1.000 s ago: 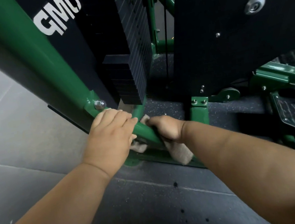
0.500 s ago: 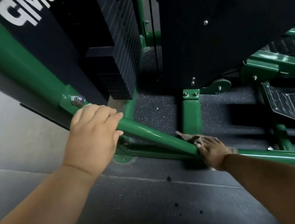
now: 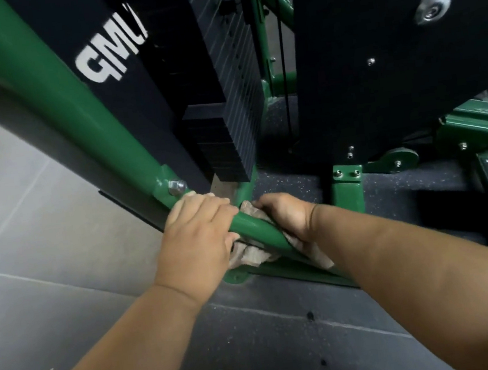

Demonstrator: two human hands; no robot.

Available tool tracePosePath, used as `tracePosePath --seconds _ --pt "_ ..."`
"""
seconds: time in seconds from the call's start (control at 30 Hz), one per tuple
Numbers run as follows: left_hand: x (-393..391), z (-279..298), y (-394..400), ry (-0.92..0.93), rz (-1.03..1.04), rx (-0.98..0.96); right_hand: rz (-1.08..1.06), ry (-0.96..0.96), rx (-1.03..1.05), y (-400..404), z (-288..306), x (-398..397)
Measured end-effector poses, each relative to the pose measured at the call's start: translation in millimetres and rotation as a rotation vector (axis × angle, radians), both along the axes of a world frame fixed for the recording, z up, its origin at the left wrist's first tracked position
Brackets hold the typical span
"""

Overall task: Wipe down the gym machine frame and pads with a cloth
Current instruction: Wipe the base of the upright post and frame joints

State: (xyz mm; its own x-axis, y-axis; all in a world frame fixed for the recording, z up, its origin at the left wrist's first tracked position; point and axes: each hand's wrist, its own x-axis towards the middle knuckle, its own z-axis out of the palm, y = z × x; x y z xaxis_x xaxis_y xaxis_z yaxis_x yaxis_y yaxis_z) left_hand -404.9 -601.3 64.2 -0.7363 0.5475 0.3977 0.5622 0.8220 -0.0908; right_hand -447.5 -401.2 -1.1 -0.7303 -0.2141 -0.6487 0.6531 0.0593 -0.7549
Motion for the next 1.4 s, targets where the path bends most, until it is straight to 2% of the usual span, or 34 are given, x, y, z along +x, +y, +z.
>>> tracePosePath --seconds 0.13,0.27,0.4,0.5,0.6,0.7,0.83,0.93,1.07,1.2,1.3,1.4 --pt "3 -1 0 -0.038 0.004 -0.009 -0.003 0.073 0.008 -8 0 -2" --pt "21 24 -14 0.048 -0.026 0.184 0.018 0.044 0.004 -8 0 3" --pt "30 69 -45 0.179 0.229 0.413 0.113 0.064 0.068 -14 21 7" --pt "17 88 -59 0.136 0.443 0.655 0.126 0.098 0.049 -30 43 -3" --pt "2 88 -53 0.005 0.486 0.798 0.258 0.316 0.339 -49 60 -13" --pt "-2 78 -40 -0.087 0.431 0.915 0.250 0.397 0.457 -63 66 -11" --pt "-5 72 -36 -0.101 0.342 1.006 -0.010 0.437 0.219 -74 90 -18" --pt "-4 72 -33 -0.088 0.301 1.039 -0.004 0.473 0.143 -81 118 -28" --pt "-7 70 -33 -0.073 0.254 1.074 0.023 0.648 0.034 -97 143 -33" --pt "-9 67 -38 -0.066 0.245 1.076 -0.089 0.454 -0.303 -104 146 -41" --pt "-9 66 -38 -0.049 0.271 1.069 -0.007 0.327 -0.352 -103 134 -41" --pt "-8 66 -38 -0.032 0.285 1.053 0.128 0.168 -0.304 -90 117 -38"
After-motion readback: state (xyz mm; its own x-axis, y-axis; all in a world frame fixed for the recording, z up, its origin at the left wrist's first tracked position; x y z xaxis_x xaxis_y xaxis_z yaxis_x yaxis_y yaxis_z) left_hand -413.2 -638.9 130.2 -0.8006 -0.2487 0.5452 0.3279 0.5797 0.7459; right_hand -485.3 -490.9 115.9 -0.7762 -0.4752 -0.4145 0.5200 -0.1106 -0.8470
